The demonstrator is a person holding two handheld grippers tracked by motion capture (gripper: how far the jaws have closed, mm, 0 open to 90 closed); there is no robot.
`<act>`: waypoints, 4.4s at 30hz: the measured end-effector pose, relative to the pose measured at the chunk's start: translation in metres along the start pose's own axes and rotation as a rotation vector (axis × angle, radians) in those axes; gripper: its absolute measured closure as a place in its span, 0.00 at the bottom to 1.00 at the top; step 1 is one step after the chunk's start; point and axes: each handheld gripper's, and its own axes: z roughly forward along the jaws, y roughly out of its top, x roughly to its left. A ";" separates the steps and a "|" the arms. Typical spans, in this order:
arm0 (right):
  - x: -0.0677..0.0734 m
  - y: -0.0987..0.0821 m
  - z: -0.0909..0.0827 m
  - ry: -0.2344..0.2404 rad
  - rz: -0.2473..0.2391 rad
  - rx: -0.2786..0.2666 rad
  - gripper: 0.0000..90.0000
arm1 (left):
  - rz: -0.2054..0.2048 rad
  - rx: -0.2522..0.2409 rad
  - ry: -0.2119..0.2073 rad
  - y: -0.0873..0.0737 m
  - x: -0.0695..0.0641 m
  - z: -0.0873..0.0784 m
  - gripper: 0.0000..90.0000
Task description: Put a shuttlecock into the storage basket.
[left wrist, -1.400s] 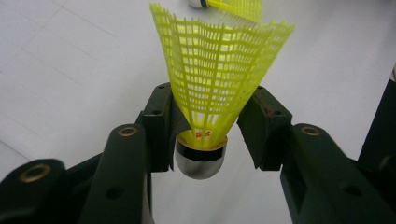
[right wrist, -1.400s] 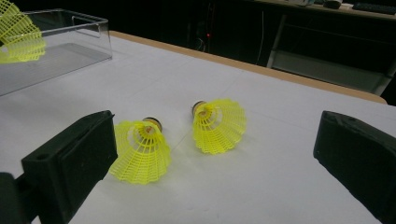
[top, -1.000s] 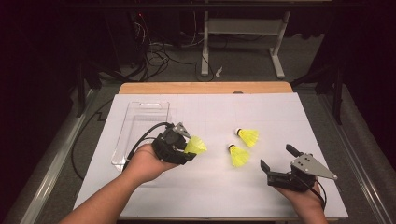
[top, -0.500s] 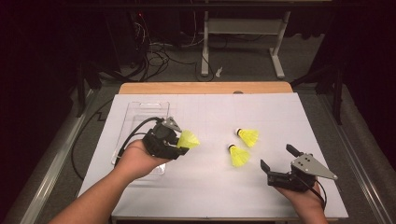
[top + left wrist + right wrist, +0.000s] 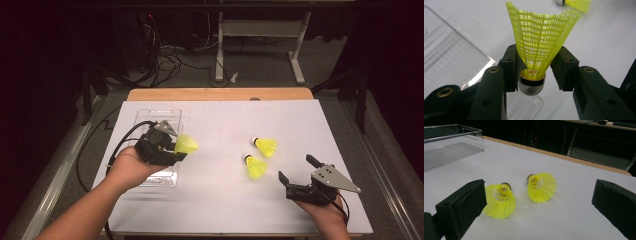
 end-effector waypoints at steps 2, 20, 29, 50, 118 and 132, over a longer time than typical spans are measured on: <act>0.000 0.000 0.000 -0.001 0.001 0.000 0.00 | -0.003 0.002 0.004 -0.002 0.002 -0.002 0.66; 0.000 0.000 0.000 -0.002 -0.002 0.005 0.00 | -0.099 0.009 0.092 -0.032 0.041 -0.024 0.66; 0.000 -0.001 0.000 -0.005 0.000 0.006 0.00 | -0.154 0.027 0.127 -0.048 0.061 -0.032 0.66; 0.001 -0.001 0.001 -0.003 0.003 0.008 0.00 | -0.212 0.057 0.151 -0.052 0.079 -0.028 0.66; 0.001 -0.002 0.001 0.001 0.001 0.010 0.00 | -0.354 0.175 0.146 -0.055 0.119 0.036 0.65; 0.001 -0.001 0.001 0.002 0.000 0.009 0.00 | -0.391 0.193 0.152 -0.059 0.129 0.037 0.65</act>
